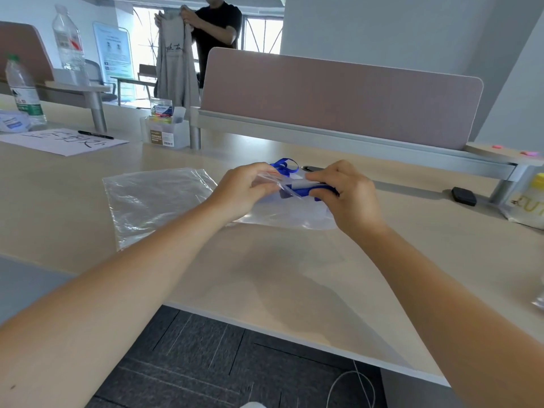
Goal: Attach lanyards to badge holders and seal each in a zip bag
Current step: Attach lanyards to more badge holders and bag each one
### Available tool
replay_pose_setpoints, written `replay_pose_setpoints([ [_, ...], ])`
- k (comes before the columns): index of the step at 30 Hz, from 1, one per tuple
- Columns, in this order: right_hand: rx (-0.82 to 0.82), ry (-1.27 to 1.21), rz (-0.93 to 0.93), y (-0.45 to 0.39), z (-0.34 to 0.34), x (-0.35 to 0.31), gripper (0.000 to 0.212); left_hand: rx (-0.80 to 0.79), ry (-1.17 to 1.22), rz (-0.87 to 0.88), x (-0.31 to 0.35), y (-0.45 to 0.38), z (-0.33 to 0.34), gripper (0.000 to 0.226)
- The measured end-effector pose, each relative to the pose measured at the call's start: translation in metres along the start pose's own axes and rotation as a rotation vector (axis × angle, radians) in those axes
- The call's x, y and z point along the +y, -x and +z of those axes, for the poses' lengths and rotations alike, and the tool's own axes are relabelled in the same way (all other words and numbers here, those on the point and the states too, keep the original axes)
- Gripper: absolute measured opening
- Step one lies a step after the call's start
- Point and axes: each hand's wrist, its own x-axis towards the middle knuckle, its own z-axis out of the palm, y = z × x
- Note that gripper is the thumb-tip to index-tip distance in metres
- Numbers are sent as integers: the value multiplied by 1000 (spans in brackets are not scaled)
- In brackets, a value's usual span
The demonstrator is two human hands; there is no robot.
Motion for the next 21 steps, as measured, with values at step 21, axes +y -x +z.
replay_pose_setpoints([
  [21, -78, 22, 140, -2, 8, 4, 31, 95, 323, -64, 2, -8, 11, 18],
])
